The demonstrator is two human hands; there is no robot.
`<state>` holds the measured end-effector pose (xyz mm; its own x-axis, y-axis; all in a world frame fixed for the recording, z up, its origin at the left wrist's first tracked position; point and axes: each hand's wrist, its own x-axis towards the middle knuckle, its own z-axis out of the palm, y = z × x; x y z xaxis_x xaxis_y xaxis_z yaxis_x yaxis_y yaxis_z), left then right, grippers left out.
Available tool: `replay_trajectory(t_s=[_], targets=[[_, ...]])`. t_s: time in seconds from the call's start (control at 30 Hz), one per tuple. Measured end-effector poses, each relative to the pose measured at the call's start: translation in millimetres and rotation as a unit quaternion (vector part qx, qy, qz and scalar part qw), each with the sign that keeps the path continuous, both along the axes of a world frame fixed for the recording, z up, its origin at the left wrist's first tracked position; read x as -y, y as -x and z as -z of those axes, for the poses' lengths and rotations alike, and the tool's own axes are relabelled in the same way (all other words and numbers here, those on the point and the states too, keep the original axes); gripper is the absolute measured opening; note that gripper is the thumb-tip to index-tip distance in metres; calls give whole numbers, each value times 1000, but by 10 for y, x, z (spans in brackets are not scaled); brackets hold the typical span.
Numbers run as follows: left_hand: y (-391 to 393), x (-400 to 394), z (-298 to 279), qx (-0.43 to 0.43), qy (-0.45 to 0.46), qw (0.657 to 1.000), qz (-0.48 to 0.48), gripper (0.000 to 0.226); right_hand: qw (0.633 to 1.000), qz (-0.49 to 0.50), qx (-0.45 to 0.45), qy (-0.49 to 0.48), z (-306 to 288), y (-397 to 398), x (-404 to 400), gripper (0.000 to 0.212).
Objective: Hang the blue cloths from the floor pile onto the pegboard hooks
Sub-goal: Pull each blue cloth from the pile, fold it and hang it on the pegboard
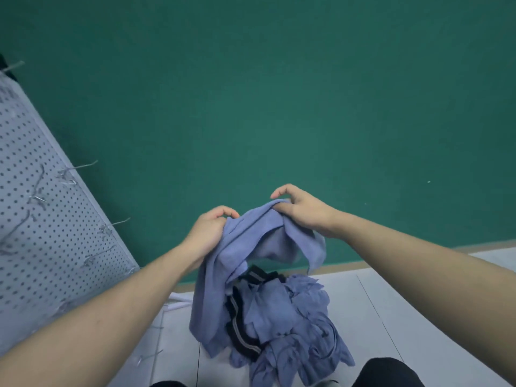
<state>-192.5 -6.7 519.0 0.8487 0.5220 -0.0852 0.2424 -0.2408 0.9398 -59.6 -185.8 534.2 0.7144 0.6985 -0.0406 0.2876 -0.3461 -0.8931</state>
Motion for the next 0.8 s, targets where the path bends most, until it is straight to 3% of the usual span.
replay_trajectory(t_s=[0.17,0.27,0.33,0.43,0.53,0.63,0.73,0.8], targets=[[135,2,-59,-11,-63,998,-3,34,999,4,45,16,-375,229,24,8],[230,110,-146,90,-114,989,26,37,1000,0,-14,8,-543,333,19,7],[308,182,-204,166,-214,956,111,71,996,5,-90,-4,-640,386,0,8],[312,270,-325,197,-448,848,205,91,981,-2,-195,-2,-763,435,15,11],[231,416,-478,274,-538,758,245,58,970,2,-242,2,-807,432,80,19],[105,538,-561,317,-571,699,292,17,963,25,-268,-11,-801,403,176,17],[40,642,-628,281,-592,693,301,12,955,38,-294,-21,-786,372,285,16],[31,747,-691,268,-559,728,292,17,949,52,-308,-41,-789,362,352,18]])
